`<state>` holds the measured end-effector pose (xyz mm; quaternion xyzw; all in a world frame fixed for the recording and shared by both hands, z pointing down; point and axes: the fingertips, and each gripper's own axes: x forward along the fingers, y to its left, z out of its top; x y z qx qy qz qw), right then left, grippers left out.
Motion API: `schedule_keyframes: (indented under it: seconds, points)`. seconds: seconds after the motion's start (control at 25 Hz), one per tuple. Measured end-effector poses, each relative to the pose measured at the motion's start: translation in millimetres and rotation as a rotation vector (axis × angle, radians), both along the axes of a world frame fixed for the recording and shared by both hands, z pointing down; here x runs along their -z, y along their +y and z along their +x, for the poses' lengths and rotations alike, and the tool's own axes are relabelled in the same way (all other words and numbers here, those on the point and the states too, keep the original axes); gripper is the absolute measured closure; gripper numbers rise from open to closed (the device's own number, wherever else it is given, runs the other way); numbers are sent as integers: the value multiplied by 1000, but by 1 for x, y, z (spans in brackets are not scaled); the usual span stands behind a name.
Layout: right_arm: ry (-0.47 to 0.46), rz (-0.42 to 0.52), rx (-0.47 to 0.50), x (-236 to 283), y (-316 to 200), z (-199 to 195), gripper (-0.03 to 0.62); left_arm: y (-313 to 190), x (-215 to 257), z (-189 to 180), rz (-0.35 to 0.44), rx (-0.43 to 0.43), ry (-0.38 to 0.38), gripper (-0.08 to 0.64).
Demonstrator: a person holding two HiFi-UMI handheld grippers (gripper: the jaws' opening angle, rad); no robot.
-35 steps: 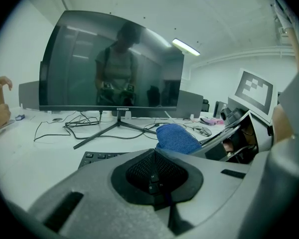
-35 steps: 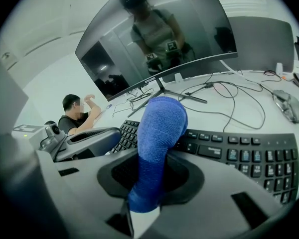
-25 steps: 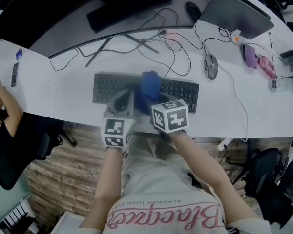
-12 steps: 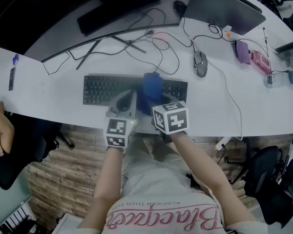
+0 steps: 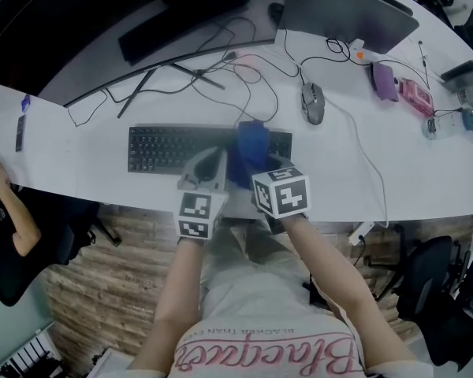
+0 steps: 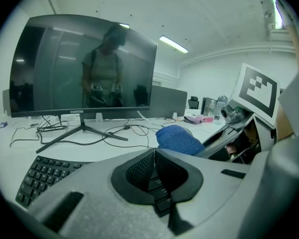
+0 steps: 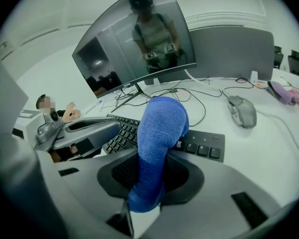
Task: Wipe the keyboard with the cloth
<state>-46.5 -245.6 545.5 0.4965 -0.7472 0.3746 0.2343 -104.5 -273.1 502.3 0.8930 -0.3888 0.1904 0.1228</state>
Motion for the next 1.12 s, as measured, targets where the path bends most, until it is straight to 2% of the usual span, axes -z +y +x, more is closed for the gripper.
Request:
schedule_keyframes:
  seconds: [0.56, 1.12]
  points:
    - [45, 24, -9, 2, 17, 56, 495, 11, -4, 54, -2, -58, 1, 554]
    - [77, 19, -101, -1, 41, 120, 495, 28, -2, 108, 3, -127, 6, 554]
